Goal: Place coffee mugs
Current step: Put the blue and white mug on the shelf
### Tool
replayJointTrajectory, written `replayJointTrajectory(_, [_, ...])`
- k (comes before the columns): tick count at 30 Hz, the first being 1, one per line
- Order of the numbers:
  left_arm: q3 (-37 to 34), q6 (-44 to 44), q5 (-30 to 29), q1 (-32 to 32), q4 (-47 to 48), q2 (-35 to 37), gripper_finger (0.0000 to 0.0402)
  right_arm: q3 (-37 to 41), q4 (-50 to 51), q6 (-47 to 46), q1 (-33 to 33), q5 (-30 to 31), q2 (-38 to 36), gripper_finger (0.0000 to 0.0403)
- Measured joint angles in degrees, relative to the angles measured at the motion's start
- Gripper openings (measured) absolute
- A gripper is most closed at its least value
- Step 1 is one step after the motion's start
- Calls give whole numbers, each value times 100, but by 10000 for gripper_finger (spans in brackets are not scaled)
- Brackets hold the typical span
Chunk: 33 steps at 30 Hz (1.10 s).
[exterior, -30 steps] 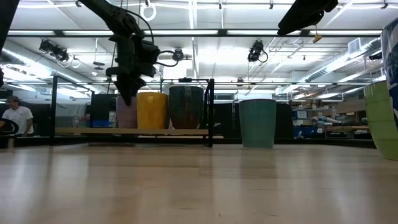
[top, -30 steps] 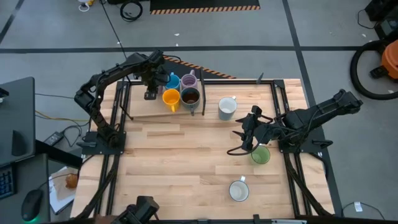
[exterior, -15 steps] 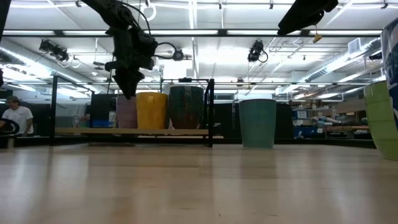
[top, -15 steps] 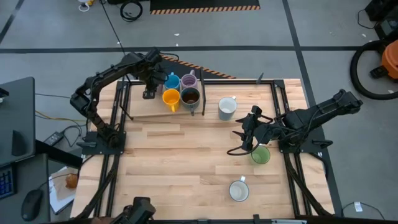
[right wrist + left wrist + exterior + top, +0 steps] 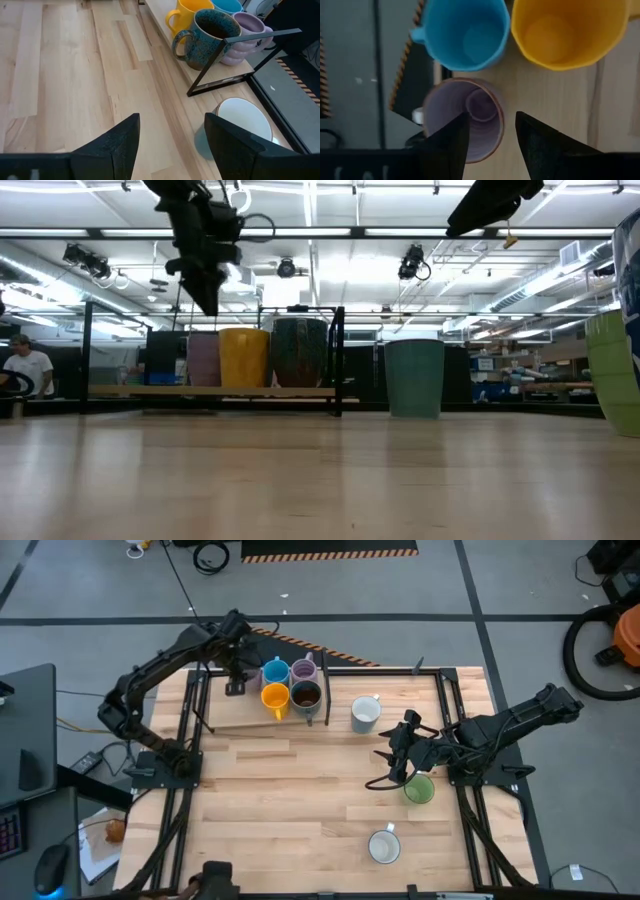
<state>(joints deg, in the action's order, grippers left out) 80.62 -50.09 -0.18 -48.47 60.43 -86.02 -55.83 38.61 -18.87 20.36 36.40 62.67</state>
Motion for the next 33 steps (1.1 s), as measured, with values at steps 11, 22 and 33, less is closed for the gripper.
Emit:
replayJointTrajectory(11, [0, 1389, -27, 713, -377, 444, 167, 2, -89, 521, -74, -2, 0, 229])
replayJointTrajectory(22, [0, 2887, -62, 1927, -246, 450, 167, 1, -107, 664, -111, -6, 0, 229])
replayJointTrajectory(33, [-839, 3139, 923, 3207, -1227, 554, 167, 0, -114, 485, -108, -195, 0, 229])
